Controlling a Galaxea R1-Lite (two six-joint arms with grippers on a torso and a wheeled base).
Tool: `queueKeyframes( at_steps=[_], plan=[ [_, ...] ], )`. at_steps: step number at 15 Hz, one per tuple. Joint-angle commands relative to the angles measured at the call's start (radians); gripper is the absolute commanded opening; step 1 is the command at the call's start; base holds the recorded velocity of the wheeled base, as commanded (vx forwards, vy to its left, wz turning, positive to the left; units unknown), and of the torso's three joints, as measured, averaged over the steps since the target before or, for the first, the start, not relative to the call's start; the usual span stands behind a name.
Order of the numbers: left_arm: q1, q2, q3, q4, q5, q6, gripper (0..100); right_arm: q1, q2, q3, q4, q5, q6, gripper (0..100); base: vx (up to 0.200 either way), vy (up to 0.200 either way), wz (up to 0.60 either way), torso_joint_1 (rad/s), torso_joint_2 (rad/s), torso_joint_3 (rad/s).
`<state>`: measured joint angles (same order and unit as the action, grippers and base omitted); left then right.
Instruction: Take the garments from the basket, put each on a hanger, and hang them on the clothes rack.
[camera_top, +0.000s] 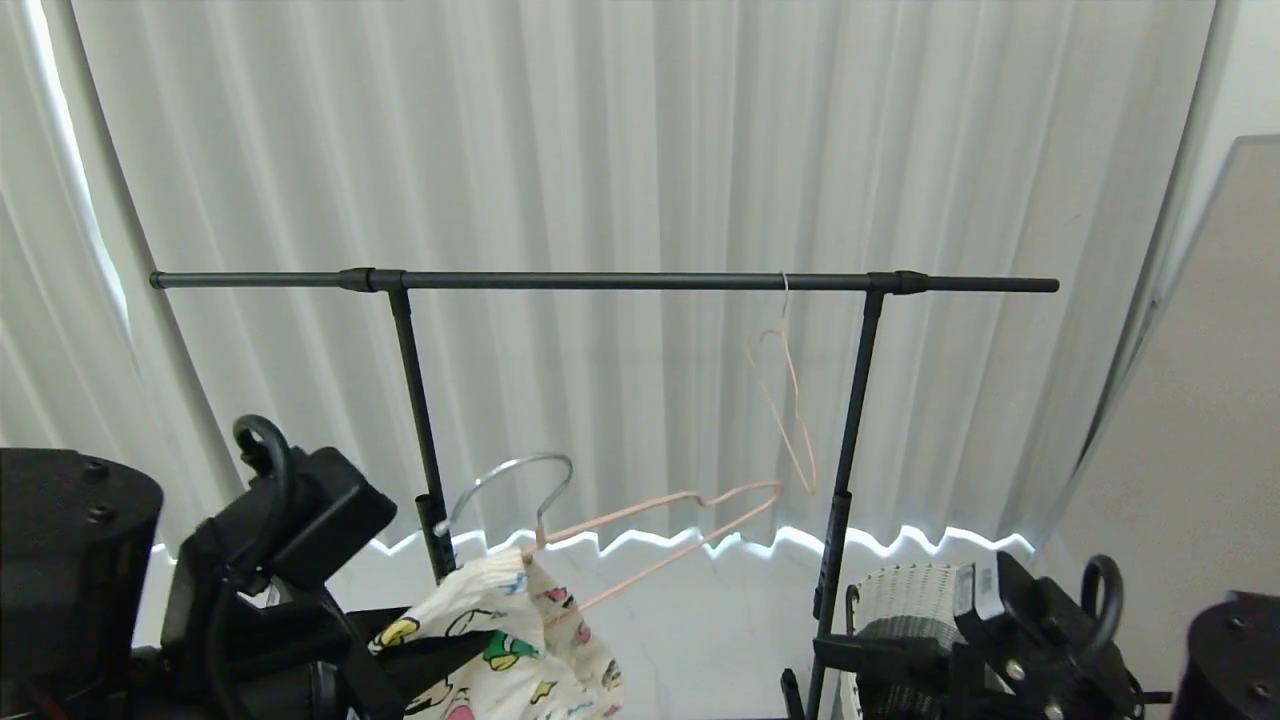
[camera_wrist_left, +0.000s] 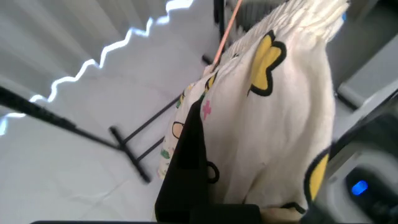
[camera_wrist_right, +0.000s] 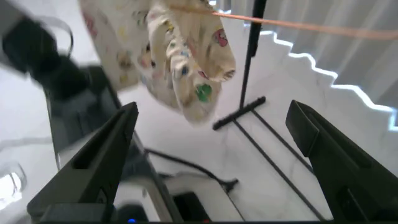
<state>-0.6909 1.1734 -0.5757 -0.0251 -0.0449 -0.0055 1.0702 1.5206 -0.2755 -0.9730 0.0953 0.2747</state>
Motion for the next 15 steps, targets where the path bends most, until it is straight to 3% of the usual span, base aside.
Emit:
queueKeyframes(
  at_steps=[1, 4, 6, 10, 15],
  plan=[
    [-0.021, -0.060, -0.033, 0.001, -0.010, -0.039, 0, -0.047, 0.128, -0.073, -0.043, -0.003, 0.043, 100, 0.000, 0.000, 0.00, 0.000, 0.00, 0.000],
    [-0.041, -0.098, -0.036, 0.001, -0.016, -0.059, 0, -0.049, 0.308, -0.257, -0.085, -0.152, 0.159, 100, 0.000, 0.000, 0.00, 0.000, 0.00, 0.000],
    [-0.065, -0.115, -0.044, 0.001, -0.016, -0.057, 0, -0.042, 0.374, -0.317, -0.085, -0.184, 0.179, 100, 0.000, 0.000, 0.00, 0.000, 0.00, 0.000],
    [-0.079, -0.120, -0.042, 0.001, -0.013, -0.057, 0, 0.063, 0.386, -0.289, -0.085, -0.186, 0.181, 100, 0.000, 0.000, 0.00, 0.000, 0.00, 0.000],
    [-0.119, -0.138, -0.067, 0.002, -0.015, -0.054, 0, 0.100, 0.409, -0.243, -0.085, -0.197, 0.182, 100, 0.000, 0.000, 0.00, 0.000, 0.00, 0.000]
  ],
)
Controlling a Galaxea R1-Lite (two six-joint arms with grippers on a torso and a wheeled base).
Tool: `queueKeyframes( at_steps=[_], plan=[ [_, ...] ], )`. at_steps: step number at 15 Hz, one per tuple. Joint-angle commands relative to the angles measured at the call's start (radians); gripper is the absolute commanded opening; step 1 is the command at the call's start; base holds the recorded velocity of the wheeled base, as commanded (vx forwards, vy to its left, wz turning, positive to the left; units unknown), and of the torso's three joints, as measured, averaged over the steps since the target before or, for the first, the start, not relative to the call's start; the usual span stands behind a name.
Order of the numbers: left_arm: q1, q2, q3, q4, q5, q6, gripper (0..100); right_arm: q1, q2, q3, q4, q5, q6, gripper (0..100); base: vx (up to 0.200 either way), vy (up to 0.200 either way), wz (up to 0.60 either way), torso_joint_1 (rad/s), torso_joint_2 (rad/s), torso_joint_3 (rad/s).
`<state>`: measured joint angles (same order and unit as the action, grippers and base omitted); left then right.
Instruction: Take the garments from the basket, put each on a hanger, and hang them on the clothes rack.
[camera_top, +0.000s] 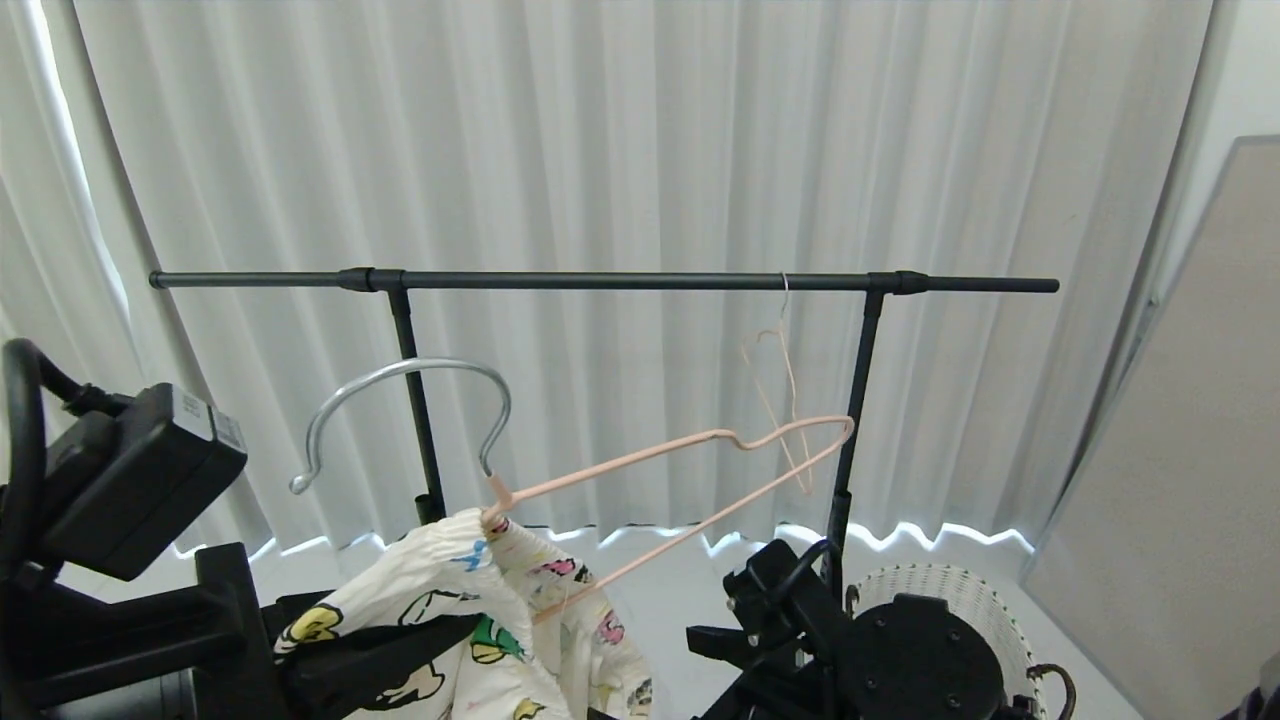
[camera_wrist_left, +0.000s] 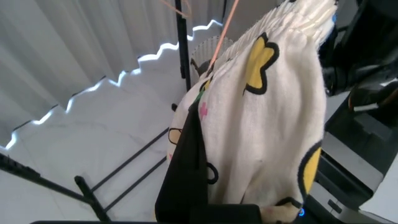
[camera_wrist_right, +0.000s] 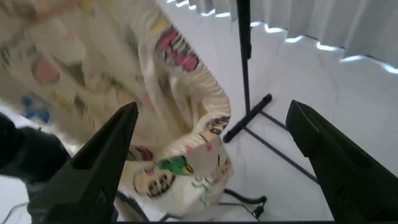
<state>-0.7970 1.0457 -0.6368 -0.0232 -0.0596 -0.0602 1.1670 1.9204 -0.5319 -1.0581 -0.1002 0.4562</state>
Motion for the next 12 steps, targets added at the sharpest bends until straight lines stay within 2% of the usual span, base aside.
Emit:
queueKeyframes(
  at_steps=[1, 5, 8, 12],
  plan=[
    [-0.025, -0.015, -0.007, -0.001, 0.001, 0.000, 0, 0.002, 0.009, 0.036, 0.000, -0.006, 0.002, 100, 0.000, 0.000, 0.00, 0.000, 0.00, 0.000],
    [-0.037, -0.033, 0.000, 0.000, 0.004, 0.003, 0, -0.015, 0.008, 0.087, 0.000, -0.073, 0.002, 100, 0.000, 0.000, 0.00, 0.000, 0.00, 0.000],
    [-0.033, -0.033, 0.043, 0.000, 0.014, 0.003, 0, -0.095, 0.003, 0.105, 0.000, -0.139, -0.014, 100, 0.000, 0.000, 0.00, 0.000, 0.00, 0.000],
    [-0.028, -0.039, 0.077, 0.000, 0.014, 0.003, 0, -0.239, -0.026, 0.190, 0.000, -0.150, -0.133, 100, 0.000, 0.000, 0.00, 0.000, 0.00, 0.000]
  ],
)
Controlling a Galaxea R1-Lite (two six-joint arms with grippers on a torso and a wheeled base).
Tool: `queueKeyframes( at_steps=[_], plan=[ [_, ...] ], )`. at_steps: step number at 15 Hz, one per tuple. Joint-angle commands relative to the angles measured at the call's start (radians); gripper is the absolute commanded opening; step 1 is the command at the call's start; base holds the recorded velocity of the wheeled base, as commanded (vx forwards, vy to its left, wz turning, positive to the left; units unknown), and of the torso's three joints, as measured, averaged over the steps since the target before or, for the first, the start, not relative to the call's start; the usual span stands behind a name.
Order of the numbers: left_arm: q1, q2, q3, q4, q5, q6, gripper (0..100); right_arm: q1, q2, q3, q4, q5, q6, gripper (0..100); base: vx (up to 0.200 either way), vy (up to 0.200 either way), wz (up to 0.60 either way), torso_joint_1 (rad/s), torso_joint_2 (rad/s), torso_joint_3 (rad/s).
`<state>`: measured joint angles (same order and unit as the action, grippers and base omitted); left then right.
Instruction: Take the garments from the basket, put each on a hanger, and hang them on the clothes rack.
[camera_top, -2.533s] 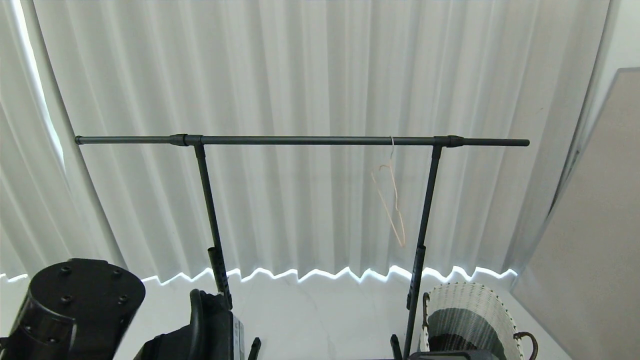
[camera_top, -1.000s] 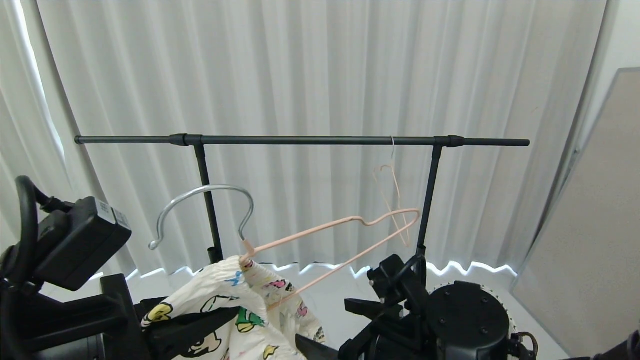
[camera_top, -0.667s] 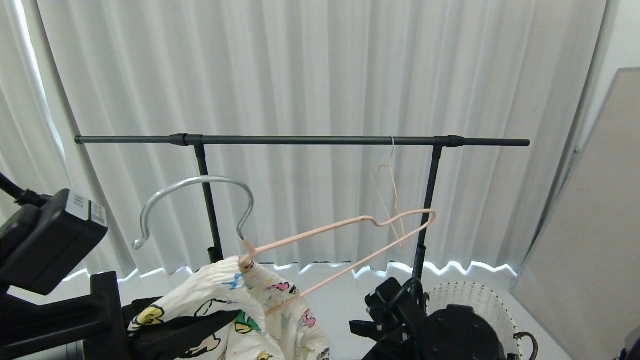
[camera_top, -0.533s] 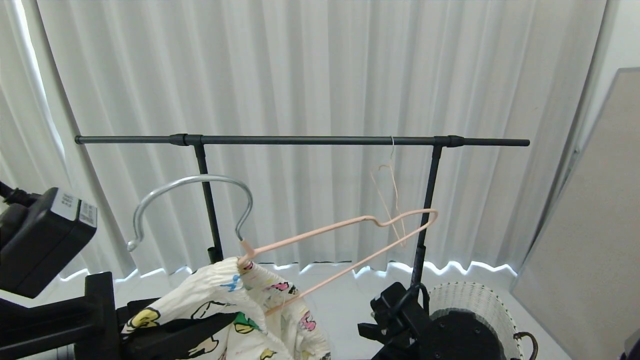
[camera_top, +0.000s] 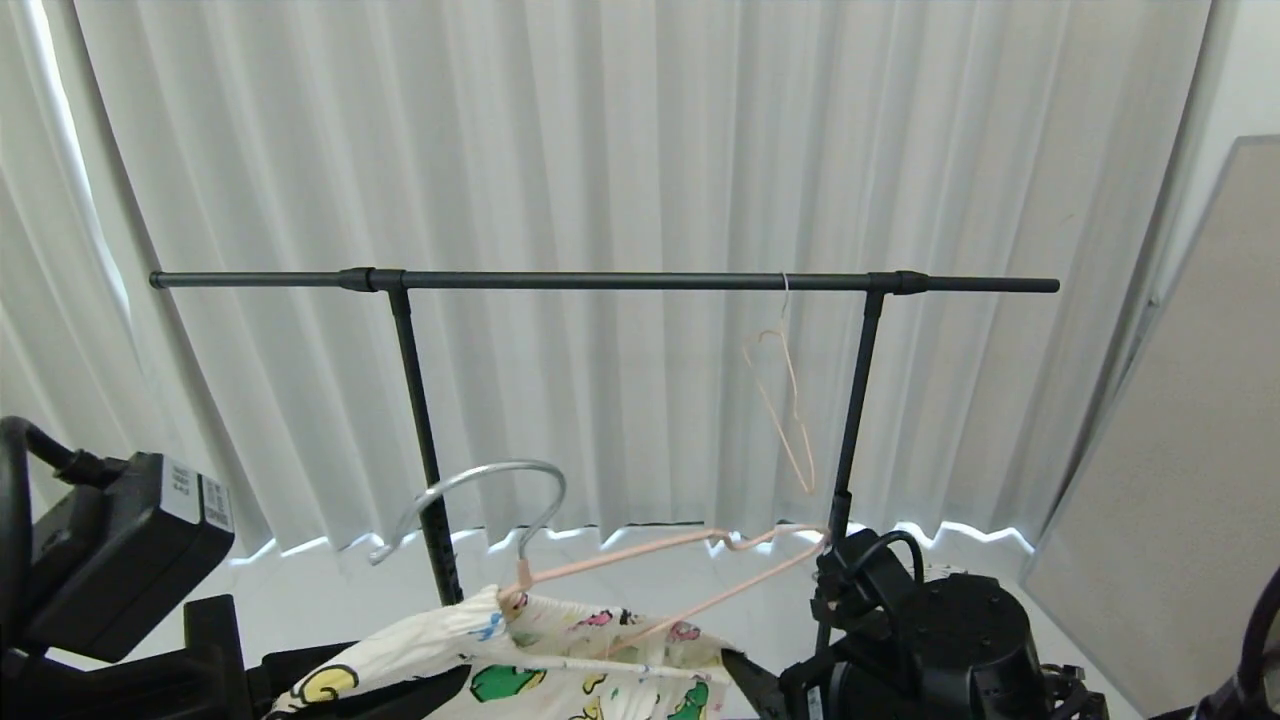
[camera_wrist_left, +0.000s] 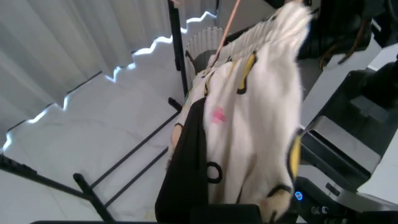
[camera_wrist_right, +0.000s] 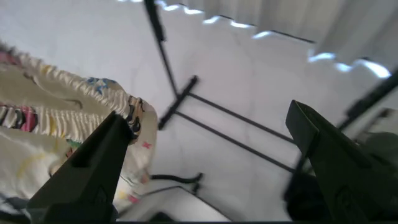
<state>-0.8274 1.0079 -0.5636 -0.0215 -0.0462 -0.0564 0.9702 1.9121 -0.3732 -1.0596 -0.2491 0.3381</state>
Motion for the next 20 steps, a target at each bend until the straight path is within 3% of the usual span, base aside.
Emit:
queueKeyframes(
  at_steps=[1, 7, 9, 12, 15, 17, 18, 20],
  plan=[
    [0.008, -0.002, 0.005, -0.002, 0.000, 0.000, 0, -0.074, -0.021, 0.046, 0.001, 0.001, -0.039, 100, 0.000, 0.000, 0.00, 0.000, 0.00, 0.000],
    [0.010, -0.035, 0.130, 0.006, 0.002, 0.015, 0, -0.197, -0.033, 0.046, 0.000, 0.001, -0.117, 100, 0.000, 0.000, 0.00, 0.000, 0.00, 0.000],
    [0.021, -0.043, 0.212, 0.008, 0.035, 0.104, 0, -0.211, -0.047, 0.048, 0.000, 0.005, -0.134, 100, 0.000, 0.000, 0.00, 0.000, 0.00, 0.000],
    [0.059, 0.024, 0.254, 0.008, 0.066, 0.153, 0, -0.211, -0.102, 0.048, 0.000, 0.036, -0.162, 100, 0.000, 0.000, 0.00, 0.000, 0.00, 0.000],
    [0.093, 0.135, 0.180, -0.014, 0.101, 0.092, 0, -0.206, -0.255, 0.068, 0.067, 0.200, -0.241, 100, 0.000, 0.000, 0.00, 0.000, 0.00, 0.000],
    [0.090, 0.167, 0.126, -0.025, 0.100, 0.041, 0, -0.206, -0.334, 0.069, 0.155, 0.271, -0.309, 100, 0.000, 0.000, 0.00, 0.000, 0.00, 0.000],
    [0.088, 0.190, 0.088, -0.057, 0.098, 0.018, 0, -0.203, -0.433, 0.059, 0.308, 0.390, -0.378, 100, 0.000, 0.000, 0.00, 0.000, 0.00, 0.000],
    [0.054, 0.204, 0.083, -0.103, 0.097, 0.007, 0, -0.203, -0.532, 0.014, 0.513, 0.482, -0.462, 100, 0.000, 0.000, 0.00, 0.000, 0.00, 0.000]
  ],
)
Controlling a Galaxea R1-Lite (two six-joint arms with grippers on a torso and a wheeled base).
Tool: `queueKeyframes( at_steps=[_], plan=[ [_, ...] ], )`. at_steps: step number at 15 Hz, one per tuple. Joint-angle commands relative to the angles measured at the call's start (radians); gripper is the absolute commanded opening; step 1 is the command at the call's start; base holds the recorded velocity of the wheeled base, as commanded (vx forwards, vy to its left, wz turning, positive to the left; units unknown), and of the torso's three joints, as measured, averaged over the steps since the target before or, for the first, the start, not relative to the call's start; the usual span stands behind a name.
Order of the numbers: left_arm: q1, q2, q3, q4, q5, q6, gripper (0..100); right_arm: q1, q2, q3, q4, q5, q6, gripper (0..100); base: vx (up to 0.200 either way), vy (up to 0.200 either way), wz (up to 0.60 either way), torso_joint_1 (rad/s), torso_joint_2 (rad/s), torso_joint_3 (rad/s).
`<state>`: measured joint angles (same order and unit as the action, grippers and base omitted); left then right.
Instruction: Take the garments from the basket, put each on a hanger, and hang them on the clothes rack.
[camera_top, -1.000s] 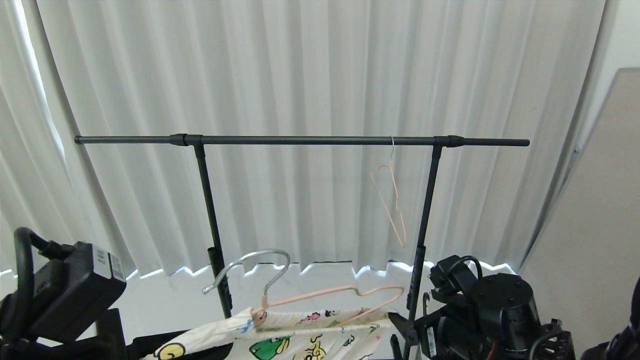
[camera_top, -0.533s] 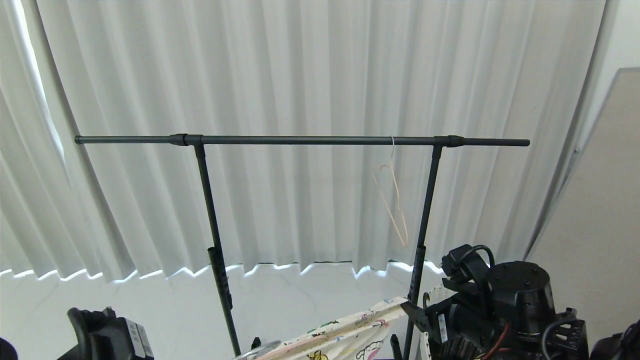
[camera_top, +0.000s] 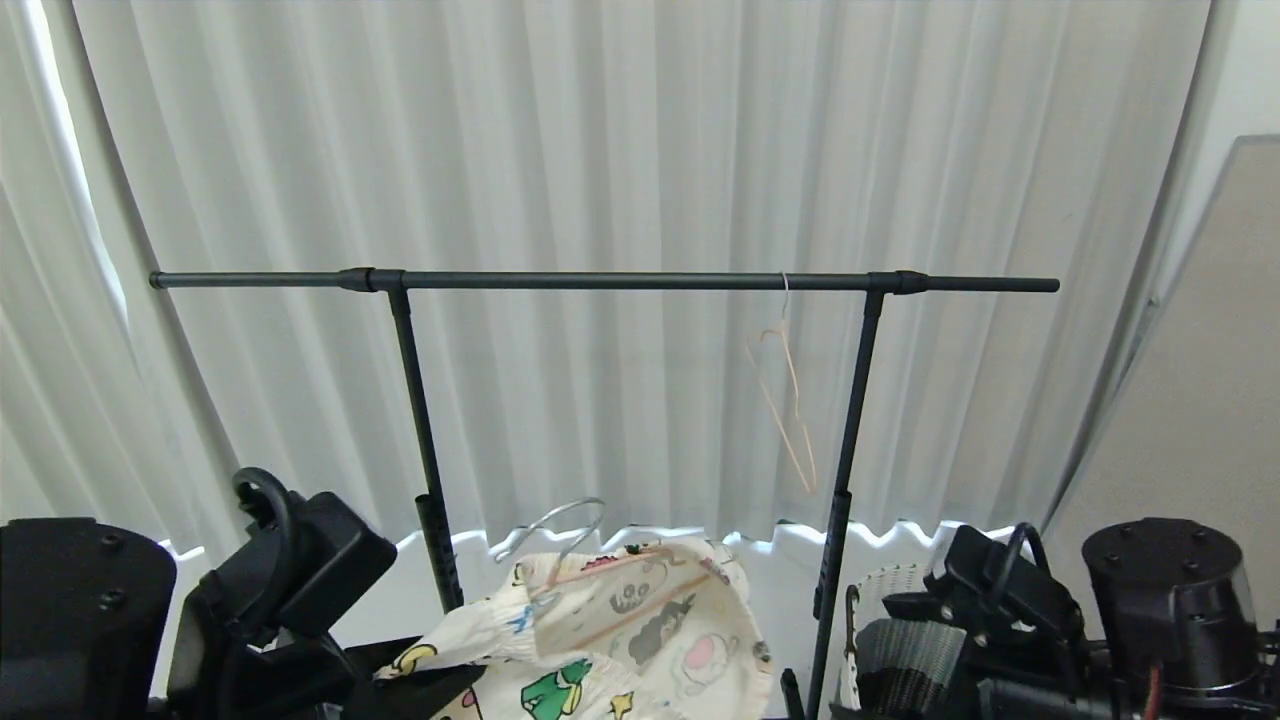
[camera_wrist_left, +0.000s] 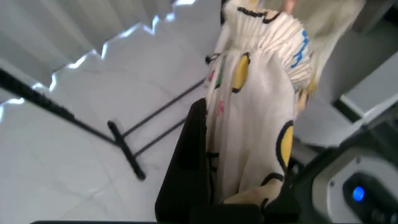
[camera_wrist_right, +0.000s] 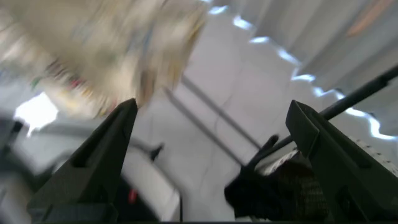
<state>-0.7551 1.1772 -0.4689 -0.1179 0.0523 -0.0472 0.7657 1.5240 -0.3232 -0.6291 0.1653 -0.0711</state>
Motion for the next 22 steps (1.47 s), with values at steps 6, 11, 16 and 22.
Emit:
queueKeyframes(
  at_steps=[6, 11, 16, 22],
  plan=[
    [-0.325, 0.032, -0.008, -0.048, -0.002, -0.109, 0, 0.098, -0.160, -0.208, 0.321, 0.184, -0.234, 100, 0.000, 0.000, 0.00, 0.000, 0.00, 0.000],
    [-0.402, 0.027, 0.010, -0.049, -0.002, -0.108, 0, 0.207, -0.007, -0.318, 0.347, 0.207, -0.357, 100, 0.000, 0.000, 0.00, 0.000, 0.00, 0.000],
    [-0.411, 0.024, 0.026, -0.088, -0.002, -0.109, 0, 0.208, 0.047, -0.335, 0.345, 0.212, -0.378, 100, 0.000, 0.000, 0.00, 0.000, 0.00, 0.000],
    [-0.403, 0.027, 0.036, -0.131, -0.002, -0.109, 0, 0.210, 0.045, -0.338, 0.345, 0.211, -0.380, 100, 0.000, 0.000, 0.00, 0.000, 0.00, 0.000]
  ],
)
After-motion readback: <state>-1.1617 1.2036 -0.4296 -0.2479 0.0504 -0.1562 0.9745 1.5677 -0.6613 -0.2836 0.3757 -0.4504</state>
